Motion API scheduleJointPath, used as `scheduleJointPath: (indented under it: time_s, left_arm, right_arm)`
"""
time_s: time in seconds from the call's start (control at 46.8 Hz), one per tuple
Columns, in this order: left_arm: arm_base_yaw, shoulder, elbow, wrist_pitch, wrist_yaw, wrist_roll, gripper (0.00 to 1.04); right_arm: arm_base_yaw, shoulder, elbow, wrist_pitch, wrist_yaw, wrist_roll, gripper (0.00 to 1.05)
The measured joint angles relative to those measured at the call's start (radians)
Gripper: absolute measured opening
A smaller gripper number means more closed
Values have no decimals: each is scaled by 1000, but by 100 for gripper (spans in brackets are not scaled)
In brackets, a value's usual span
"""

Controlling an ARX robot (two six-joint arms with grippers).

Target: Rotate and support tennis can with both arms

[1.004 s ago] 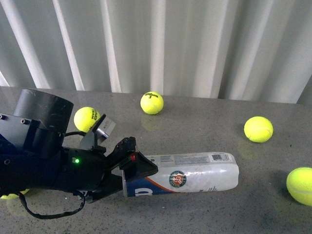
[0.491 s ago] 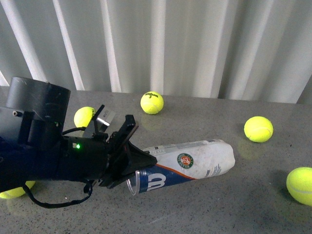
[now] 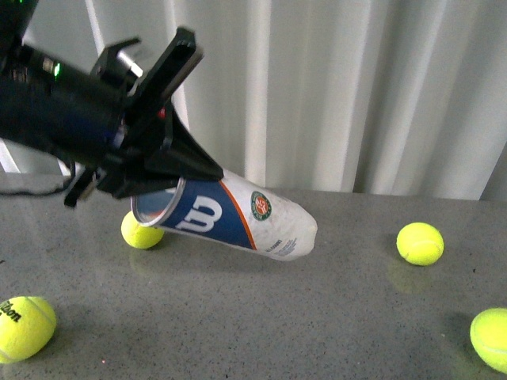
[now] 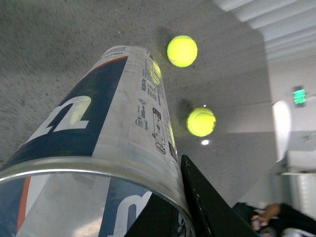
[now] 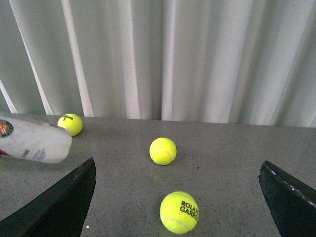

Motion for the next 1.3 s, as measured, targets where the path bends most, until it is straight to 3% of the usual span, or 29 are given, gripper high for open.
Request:
scheduleJointPath:
  time_s: [0.107,0.256,0.363,0.577,0.812,1.026,1.303]
  left_arm:
    - [-82,4,263,-398,-184,295,4]
    - [-226,150,662,-842,-405,676,4]
    - [-284,243,831,-997,-490,820,4]
    - [-347,373,945,-1052,-580,967,4]
    - [-315,474,917,-1040,-645,1050,4]
    - [-285,539,1027,-1172,-616,1121,4]
    - [-295,571,1080,-1192,-606,1145,4]
  right_arm:
    - [0,0,0,0,0,0,98]
    - [0,0,0,0,0,0,98]
    - [0,0,0,0,0,0,98]
    - [0,0,0,0,0,0,98]
    - [0,0,0,0,0,0,98]
    - [0,0,0,0,0,0,98]
    - [0,0,0,0,0,0,98]
